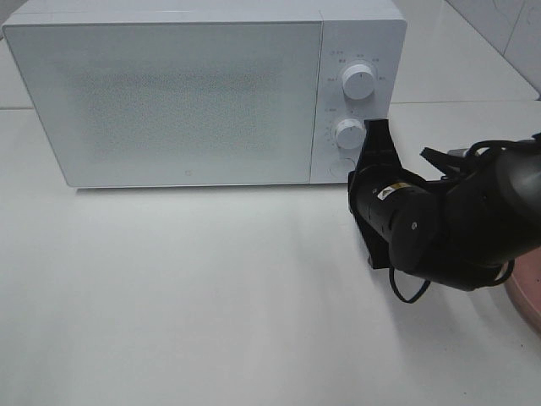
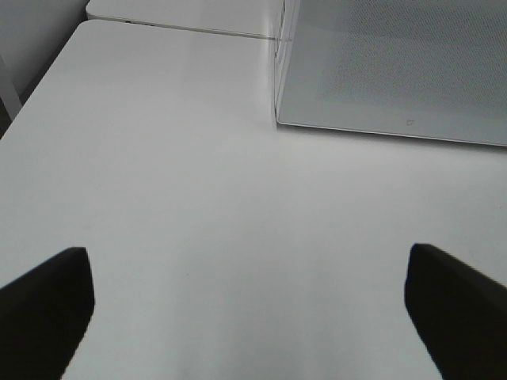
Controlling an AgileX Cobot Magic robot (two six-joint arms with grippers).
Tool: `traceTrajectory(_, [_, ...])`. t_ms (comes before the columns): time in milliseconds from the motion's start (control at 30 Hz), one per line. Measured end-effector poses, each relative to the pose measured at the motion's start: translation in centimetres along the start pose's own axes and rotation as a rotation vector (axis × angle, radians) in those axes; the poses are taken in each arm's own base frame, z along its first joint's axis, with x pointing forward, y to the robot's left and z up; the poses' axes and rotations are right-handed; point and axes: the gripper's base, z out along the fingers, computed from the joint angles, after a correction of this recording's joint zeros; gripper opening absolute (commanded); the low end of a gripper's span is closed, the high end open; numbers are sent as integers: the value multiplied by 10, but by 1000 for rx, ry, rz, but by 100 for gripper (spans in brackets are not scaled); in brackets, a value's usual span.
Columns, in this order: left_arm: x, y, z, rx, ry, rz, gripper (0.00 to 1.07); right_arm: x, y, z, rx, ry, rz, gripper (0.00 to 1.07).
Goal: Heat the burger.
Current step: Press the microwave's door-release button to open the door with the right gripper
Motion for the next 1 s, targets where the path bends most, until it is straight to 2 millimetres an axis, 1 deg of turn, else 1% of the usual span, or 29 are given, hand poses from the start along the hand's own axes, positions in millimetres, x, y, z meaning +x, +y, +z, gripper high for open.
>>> traceTrajectory(67, [0, 0, 0, 0, 0, 0, 100, 4, 0, 8, 7, 8, -3, 0])
traceTrajectory(100, [0, 0, 0, 0, 0, 0, 100, 4, 0, 8, 7, 8, -3, 0])
traceTrajectory(167, [0, 0, 0, 0, 0, 0, 100, 8, 1, 15, 4, 16, -6, 0])
traceTrajectory(200, [0, 0, 0, 0, 0, 0, 100, 8, 1, 15, 4, 16, -6, 0])
traceTrajectory(267, [0, 0, 0, 0, 0, 0, 100, 9, 3, 24, 1, 11, -2, 0])
traceTrajectory(300, [0, 0, 0, 0, 0, 0, 100, 9, 3, 24, 1, 11, -2, 0])
traceTrajectory(333, [0, 0, 0, 0, 0, 0, 100, 7, 4, 29, -3, 4, 4, 0])
traceTrajectory(367, [0, 0, 0, 0, 0, 0, 100, 7, 4, 29, -3, 4, 4, 0])
traceTrajectory(433, [0, 0, 0, 0, 0, 0, 100, 5, 6, 35, -6, -8, 14, 0])
traceTrajectory(733, [0, 0, 0, 0, 0, 0, 100, 7, 5, 48, -7, -13, 21, 0])
traceTrajectory(867, [0, 0, 0, 0, 0, 0, 100, 4, 5, 56, -8, -27, 35, 0])
traceTrajectory(1000, [0, 0, 0, 0, 0, 0, 100, 4, 4, 58, -7, -32, 40, 0])
